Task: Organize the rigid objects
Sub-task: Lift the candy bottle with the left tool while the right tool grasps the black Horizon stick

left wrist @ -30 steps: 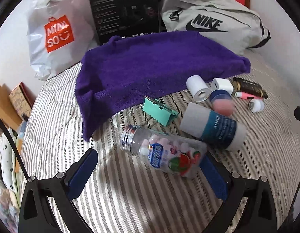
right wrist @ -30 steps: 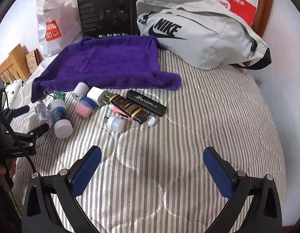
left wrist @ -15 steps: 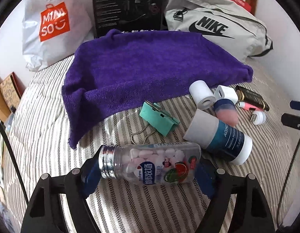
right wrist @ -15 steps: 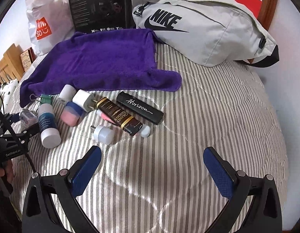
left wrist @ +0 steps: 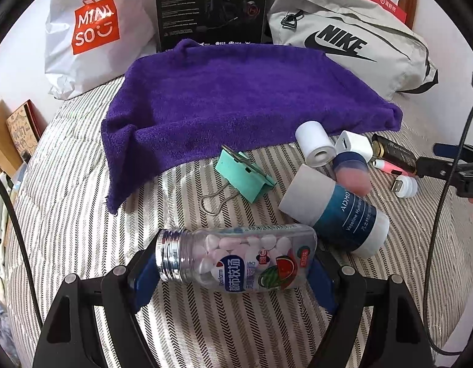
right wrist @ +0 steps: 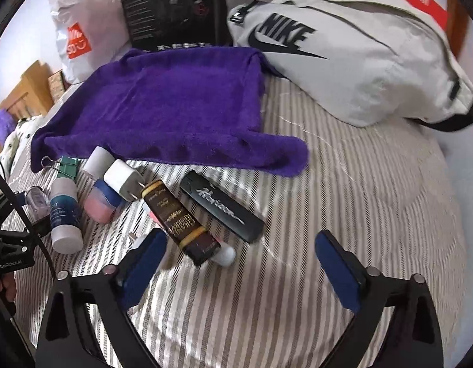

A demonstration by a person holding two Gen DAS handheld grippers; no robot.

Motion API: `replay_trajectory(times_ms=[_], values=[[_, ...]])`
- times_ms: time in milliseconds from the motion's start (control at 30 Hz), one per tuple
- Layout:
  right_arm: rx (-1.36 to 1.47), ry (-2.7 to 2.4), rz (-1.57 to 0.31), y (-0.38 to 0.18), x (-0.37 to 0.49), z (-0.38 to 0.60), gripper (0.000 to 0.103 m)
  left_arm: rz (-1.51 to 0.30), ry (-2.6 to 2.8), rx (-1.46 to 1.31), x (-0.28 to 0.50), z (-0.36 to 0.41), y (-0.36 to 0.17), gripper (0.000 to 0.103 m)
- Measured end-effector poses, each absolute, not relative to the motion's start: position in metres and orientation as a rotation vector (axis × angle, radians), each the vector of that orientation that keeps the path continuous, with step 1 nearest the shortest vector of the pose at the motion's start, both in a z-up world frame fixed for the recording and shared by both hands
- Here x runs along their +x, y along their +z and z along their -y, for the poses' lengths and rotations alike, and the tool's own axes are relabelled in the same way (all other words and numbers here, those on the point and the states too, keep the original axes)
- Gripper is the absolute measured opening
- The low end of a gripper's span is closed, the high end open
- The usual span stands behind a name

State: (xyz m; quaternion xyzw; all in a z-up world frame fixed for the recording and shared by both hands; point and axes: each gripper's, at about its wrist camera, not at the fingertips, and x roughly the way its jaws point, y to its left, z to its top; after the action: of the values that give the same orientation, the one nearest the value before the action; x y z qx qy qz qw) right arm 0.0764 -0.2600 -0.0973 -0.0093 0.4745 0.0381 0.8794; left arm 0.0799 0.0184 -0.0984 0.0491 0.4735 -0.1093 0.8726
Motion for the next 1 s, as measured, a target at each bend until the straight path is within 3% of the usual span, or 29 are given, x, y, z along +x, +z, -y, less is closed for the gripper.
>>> replay_trajectory(times_ms=[100,267,333,567,667,900,1000], values=[[-0.014,0.090,-0.983,-0.098,0.087,0.264,0.087,-0.996,-0.226,0.095,0.081,-0.019,-0.098,0.081],[-0.073,0.089,-0.987,-0.099,0.106,0.273,0.085,-1.002,-0.231,0.094,0.083,-0.020,-0.098,0.081],[-0.126,0.106,-1.014,-0.104,0.111,0.272,0.079,-1.005,-0.230,0.098,0.083,-0.019,-0.098,0.081],[-0.209,0.233,-1.007,-0.108,0.116,0.255,0.073,-1.011,-0.233,0.098,0.084,-0.019,-0.098,0.081],[-0.214,0.276,-1.010,-0.112,0.123,0.248,0.053,-1.011,-0.232,0.100,0.084,-0.019,-0.098,0.081],[-0.188,0.281,-1.058,-0.112,0.105,0.249,0.030,-1.009,-0.235,0.101,0.084,-0.021,-0.098,0.081],[-0.226,0.304,-1.034,-0.113,0.101,0.243,0.027,-1.007,-0.232,0.102,0.084,-0.020,-0.099,0.081]])
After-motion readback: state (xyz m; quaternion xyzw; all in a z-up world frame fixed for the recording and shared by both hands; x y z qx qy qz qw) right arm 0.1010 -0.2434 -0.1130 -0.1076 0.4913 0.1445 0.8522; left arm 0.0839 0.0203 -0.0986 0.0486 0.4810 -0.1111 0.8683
